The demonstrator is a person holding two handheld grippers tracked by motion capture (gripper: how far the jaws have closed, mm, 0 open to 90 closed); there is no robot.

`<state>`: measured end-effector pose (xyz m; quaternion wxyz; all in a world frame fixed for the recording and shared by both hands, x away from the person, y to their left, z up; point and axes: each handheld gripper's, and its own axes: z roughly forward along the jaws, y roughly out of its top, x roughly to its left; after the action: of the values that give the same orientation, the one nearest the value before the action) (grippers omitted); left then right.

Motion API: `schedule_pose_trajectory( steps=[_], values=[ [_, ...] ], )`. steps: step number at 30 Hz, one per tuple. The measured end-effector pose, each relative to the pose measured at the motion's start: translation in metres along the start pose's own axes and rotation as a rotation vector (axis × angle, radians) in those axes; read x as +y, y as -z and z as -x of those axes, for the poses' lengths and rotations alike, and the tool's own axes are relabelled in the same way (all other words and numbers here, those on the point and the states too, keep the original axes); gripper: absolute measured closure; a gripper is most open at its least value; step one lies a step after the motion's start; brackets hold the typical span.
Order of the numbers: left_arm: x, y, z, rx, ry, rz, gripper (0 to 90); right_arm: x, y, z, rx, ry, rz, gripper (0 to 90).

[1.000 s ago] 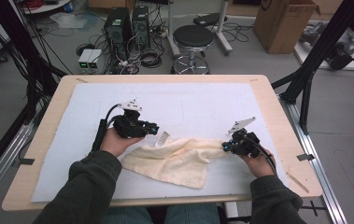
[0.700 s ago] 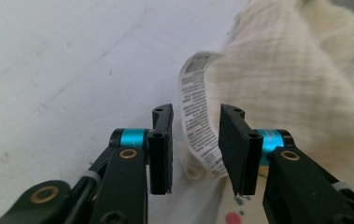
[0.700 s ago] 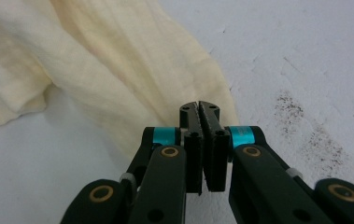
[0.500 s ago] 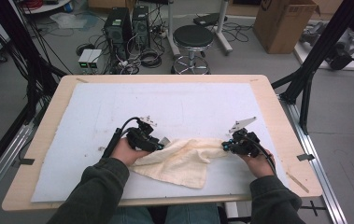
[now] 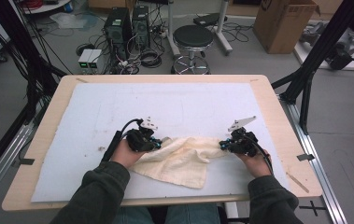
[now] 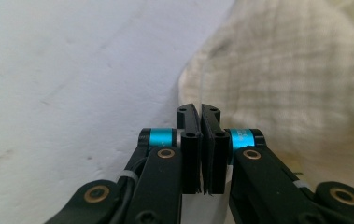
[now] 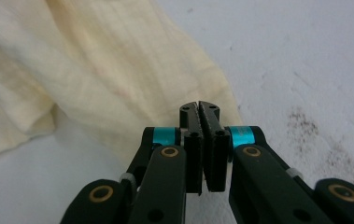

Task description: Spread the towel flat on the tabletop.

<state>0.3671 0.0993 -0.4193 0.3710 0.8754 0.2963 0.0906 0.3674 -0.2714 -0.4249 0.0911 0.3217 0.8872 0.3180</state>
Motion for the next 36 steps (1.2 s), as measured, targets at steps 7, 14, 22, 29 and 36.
schedule_pose_trajectory(
  steps=[7,14,22,29,36],
  values=[
    [-0.007,0.039,-0.014,0.040,0.030,0.072,87.3,0.024,0.007,-0.014,0.014,0.058,0.056,88.6],
    [-0.016,0.068,-0.032,0.069,0.068,0.127,87.2,0.051,0.008,-0.022,0.038,0.107,0.091,88.6],
    [0.019,0.063,-0.088,0.228,0.151,0.198,87.3,0.113,0.004,0.004,-0.013,0.128,0.087,89.2],
    [0.037,0.066,-0.127,0.341,0.231,0.198,59.3,0.176,-0.002,0.050,-0.154,-0.052,0.137,61.4],
    [0.003,0.069,-0.104,0.231,0.201,0.199,57.4,0.130,-0.011,0.031,-0.062,-0.008,0.114,57.6]
  ],
)
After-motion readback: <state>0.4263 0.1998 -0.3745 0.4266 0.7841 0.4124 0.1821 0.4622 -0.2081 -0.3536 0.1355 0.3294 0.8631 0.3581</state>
